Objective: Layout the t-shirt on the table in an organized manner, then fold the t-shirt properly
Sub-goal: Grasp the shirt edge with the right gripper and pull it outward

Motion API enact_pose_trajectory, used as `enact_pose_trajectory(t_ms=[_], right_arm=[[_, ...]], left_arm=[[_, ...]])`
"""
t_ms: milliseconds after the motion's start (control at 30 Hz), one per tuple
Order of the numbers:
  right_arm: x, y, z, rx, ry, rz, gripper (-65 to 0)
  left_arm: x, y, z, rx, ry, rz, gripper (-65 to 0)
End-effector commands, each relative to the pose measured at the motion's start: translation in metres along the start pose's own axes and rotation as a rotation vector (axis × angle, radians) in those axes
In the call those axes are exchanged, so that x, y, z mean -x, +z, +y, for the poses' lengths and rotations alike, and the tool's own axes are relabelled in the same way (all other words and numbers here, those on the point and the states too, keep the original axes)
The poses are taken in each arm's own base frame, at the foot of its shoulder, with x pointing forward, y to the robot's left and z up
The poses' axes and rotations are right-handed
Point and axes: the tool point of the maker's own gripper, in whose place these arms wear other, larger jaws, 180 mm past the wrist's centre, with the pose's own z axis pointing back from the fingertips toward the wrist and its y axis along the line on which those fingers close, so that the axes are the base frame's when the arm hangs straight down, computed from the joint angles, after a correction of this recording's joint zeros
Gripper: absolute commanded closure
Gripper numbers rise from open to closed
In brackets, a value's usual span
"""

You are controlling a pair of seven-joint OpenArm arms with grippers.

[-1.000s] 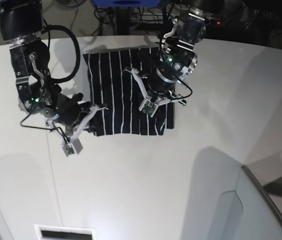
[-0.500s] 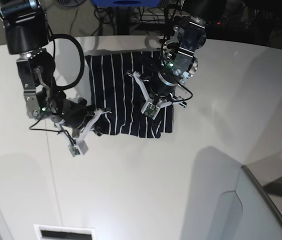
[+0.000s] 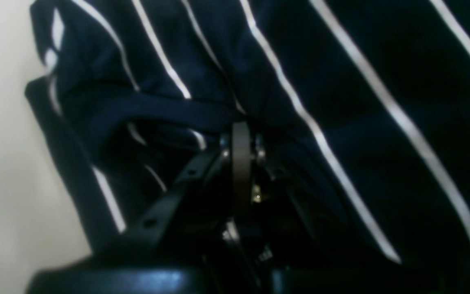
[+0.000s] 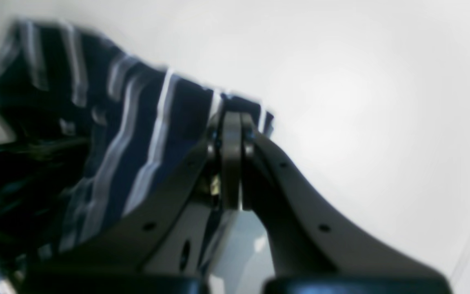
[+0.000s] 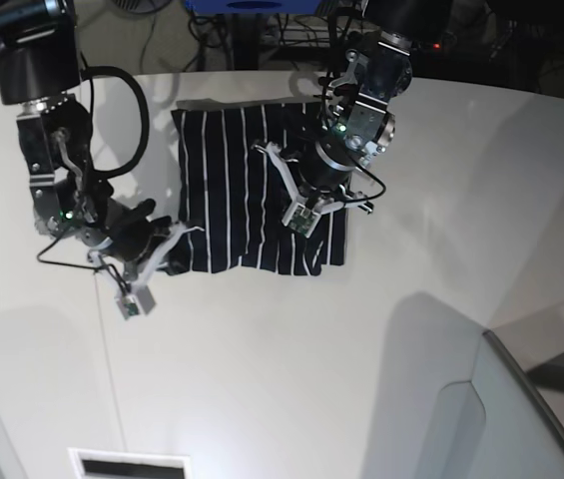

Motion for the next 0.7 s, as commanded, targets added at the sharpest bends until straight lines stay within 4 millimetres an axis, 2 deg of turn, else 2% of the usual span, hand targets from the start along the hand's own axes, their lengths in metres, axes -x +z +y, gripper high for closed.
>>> enact_pose_trajectory(t_ms=[0, 100, 200, 233, 300, 433, 533, 600, 667], right_arm=[[-0.024, 0.008, 0.015, -0.040, 0.033, -0.059, 0.0], [-0.022, 0.018, 0.043, -0.081, 0.045, -0.055, 0.0], [-0.006, 0.011, 0.060, -0.117, -0.002, -0.034, 0.0], [0.008, 0.004, 0.062, -0.124, -0.027, 0.003, 0.0], [0.030, -0.010, 0.058, -0.123, -0.072, 0.062, 0.0], [0.053, -0.025, 0.032, -0.079, -0.132, 0.081, 0.0], [0.056, -0.022, 0.014, -0.049, -0.127, 0.085, 0.0], [0.046, -0.017, 0.019, -0.059, -0.110, 0.060, 0.0], [0.037, -0.006, 0.034, -0.098, -0.108, 0.046, 0.0]], left_arm=[[0.009, 0.001, 0.001, -0.007, -0.014, 0.047, 0.0], [0.009, 0.001, 0.002, -0.008, -0.015, 0.046, 0.0], [0.008, 0.001, 0.001, -0.007, -0.014, 0.045, 0.0], [0.008, 0.001, 0.001, -0.007, -0.014, 0.045, 0.0], [0.008, 0.001, 0.001, -0.007, -0.014, 0.045, 0.0], [0.009, 0.001, 0.001, -0.007, -0.014, 0.046, 0.0], [0.011, 0.001, 0.001, -0.006, -0.014, 0.052, 0.0], [0.012, 0.001, 0.001, -0.006, -0.014, 0.053, 0.0], [0.012, 0.001, 0.001, -0.006, -0.014, 0.053, 0.0]])
